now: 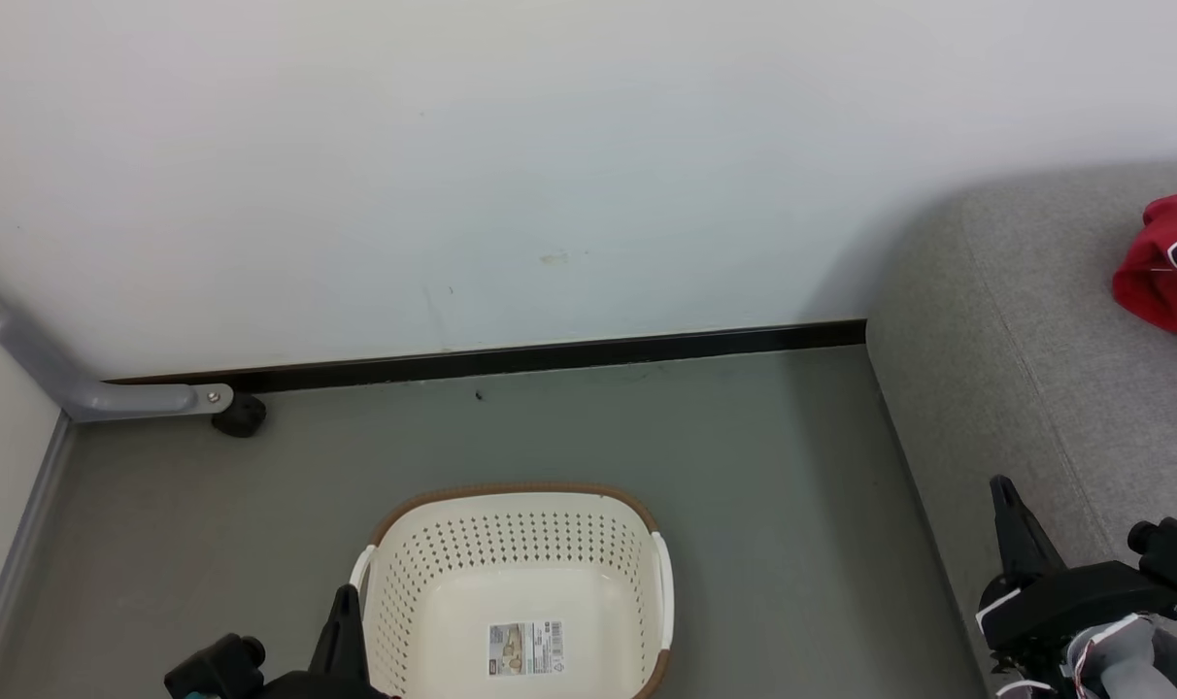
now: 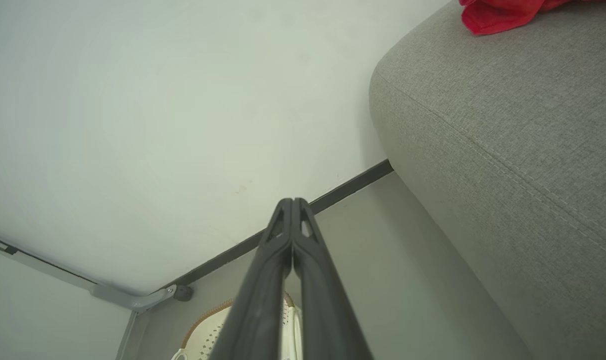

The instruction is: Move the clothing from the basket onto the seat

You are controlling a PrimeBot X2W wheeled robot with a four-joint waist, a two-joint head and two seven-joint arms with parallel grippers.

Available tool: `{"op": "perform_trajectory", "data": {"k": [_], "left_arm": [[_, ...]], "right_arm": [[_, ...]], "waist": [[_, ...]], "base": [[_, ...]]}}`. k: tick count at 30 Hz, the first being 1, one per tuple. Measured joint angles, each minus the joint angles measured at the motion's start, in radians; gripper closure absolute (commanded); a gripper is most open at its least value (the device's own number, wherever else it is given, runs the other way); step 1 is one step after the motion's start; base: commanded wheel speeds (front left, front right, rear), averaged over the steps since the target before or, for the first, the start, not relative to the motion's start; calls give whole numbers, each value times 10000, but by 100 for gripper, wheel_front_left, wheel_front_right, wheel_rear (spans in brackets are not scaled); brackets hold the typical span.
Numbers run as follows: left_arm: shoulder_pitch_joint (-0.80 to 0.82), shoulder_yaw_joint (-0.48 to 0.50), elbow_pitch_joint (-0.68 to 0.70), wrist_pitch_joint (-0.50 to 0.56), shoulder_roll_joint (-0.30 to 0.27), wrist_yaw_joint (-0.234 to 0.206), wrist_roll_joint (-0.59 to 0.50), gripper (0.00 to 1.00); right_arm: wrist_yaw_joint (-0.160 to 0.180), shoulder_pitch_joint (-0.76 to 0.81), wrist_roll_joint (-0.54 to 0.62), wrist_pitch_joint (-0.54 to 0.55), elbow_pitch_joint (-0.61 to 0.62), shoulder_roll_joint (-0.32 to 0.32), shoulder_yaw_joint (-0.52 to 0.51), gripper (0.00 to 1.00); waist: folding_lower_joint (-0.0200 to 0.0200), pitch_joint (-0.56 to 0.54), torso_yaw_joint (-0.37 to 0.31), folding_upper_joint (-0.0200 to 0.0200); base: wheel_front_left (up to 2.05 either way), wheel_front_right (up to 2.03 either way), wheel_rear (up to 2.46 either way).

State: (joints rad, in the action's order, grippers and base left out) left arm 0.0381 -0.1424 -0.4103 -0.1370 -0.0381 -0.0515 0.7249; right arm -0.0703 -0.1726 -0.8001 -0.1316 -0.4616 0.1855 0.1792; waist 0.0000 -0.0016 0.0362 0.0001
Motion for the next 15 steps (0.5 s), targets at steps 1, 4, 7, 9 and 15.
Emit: {"op": "perform_trajectory", "data": {"k": [1,4,7,9,15], "left_arm": [[0,29,15,44,0,2,151,100],[2,115,61,125,2,94,481,100],[4,211,94,240,4,205,932,100],[7,303,127,332,2,263,1124,100],[25,483,230,579,0,422,1937,100]], "right_arm": [[0,1,-144,31,17,-25,-42,100],[-2,16,-479,150,77,-82,-186,100],[-4,53,-846,259,153,-134,-330,100],[-19,93,-1072,313,205,-178,-420,100],[-92,192,-1753,533,351,-303,-698,100]], "waist": [[0,1,-5,0],[0,2,-21,0],[0,3,-37,0],[0,4,-48,-1],[0,8,-80,0]], "base": [[0,0,0],[0,0,0],[0,0,0],[0,0,0],[0,0,0]]}}
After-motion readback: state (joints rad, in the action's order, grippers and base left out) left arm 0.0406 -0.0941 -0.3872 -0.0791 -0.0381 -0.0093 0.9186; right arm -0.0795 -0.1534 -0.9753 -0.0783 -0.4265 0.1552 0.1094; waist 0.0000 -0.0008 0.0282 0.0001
